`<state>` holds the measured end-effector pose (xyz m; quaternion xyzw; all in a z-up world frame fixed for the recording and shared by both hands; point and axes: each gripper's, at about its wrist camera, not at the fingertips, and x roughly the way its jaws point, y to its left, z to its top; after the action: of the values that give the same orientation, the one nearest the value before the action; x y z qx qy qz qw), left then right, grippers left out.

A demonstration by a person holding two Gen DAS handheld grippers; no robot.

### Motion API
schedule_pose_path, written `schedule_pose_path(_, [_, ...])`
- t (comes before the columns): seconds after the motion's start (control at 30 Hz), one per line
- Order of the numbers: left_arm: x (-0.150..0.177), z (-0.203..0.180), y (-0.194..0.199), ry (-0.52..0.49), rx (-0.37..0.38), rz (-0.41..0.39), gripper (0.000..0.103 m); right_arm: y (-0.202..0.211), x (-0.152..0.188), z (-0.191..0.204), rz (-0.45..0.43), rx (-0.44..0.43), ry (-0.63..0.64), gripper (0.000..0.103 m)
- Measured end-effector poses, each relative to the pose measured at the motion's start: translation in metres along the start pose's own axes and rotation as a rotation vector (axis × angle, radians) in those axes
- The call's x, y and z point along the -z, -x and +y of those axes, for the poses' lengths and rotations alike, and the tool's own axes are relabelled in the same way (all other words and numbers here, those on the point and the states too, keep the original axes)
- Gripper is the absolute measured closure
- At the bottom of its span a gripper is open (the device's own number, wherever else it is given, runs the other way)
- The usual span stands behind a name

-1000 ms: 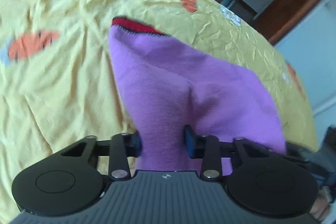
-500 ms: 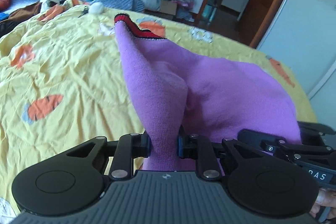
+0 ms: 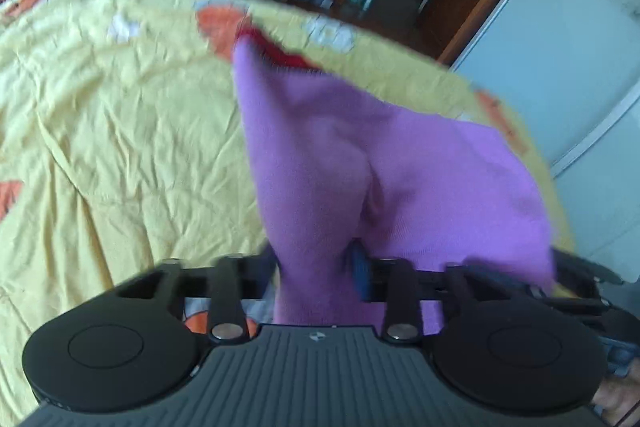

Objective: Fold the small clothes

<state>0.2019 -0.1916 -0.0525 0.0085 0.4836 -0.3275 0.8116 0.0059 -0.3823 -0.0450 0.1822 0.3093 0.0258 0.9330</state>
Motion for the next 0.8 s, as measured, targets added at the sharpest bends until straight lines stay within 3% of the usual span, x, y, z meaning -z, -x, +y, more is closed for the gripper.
schedule_pose_path(0.07, [0.011,0.014,-0.007,0.009,-0.031,0.011,0.059,-0.011,0.015,-0.013,0.053,0.130,-0.026,0.007])
schedule_pose_path(0.13, [0.032,0.027,0.003,0.013,0.054,0.022,0.056,0.004,0.034,-0.017,0.038,0.126,0.006,0.009])
schedule_pose_path(0.2, [0.060,0.035,0.018,0.011,0.101,0.014,0.045,0.030,0.056,-0.027,-0.001,0.124,-0.021,0.009])
schedule_pose_path(0.23, [0.074,0.038,0.023,0.012,0.122,0.023,0.034,0.041,0.067,-0.033,-0.011,0.102,-0.032,0.009])
schedule_pose_path(0.27, [0.088,0.040,0.027,0.023,0.139,0.039,0.031,0.048,0.077,-0.040,-0.017,0.099,-0.057,0.009])
schedule_pose_path(0.37, [0.118,0.043,0.026,0.060,0.195,0.095,0.030,0.061,0.102,-0.062,-0.014,0.054,-0.158,0.009])
schedule_pose_path(0.5, [0.137,0.033,0.015,0.093,0.225,0.128,0.033,0.045,0.119,-0.076,0.009,-0.025,-0.229,0.009])
schedule_pose_path(0.53, [0.140,0.031,0.015,0.107,0.223,0.108,0.041,0.040,0.123,-0.077,0.014,-0.066,-0.240,0.011])
schedule_pose_path(0.57, [0.143,0.029,0.012,0.115,0.229,0.109,0.066,0.036,0.125,-0.075,0.019,-0.094,-0.237,0.017])
schedule_pose_path(0.67, [0.150,0.034,0.001,0.171,0.256,0.126,0.086,0.021,0.120,-0.061,0.042,-0.108,-0.159,0.019])
schedule_pose_path(0.73, [0.150,0.040,0.003,0.216,0.265,0.134,0.087,0.013,0.114,-0.062,0.083,-0.136,-0.196,0.075])
schedule_pose_path(0.77, [0.148,0.043,0.006,0.230,0.273,0.132,0.088,0.015,0.113,-0.060,0.070,-0.138,-0.184,0.088])
schedule_pose_path(0.8, [0.146,0.046,0.011,0.236,0.274,0.128,0.088,0.018,0.112,-0.056,0.062,-0.129,-0.163,0.088])
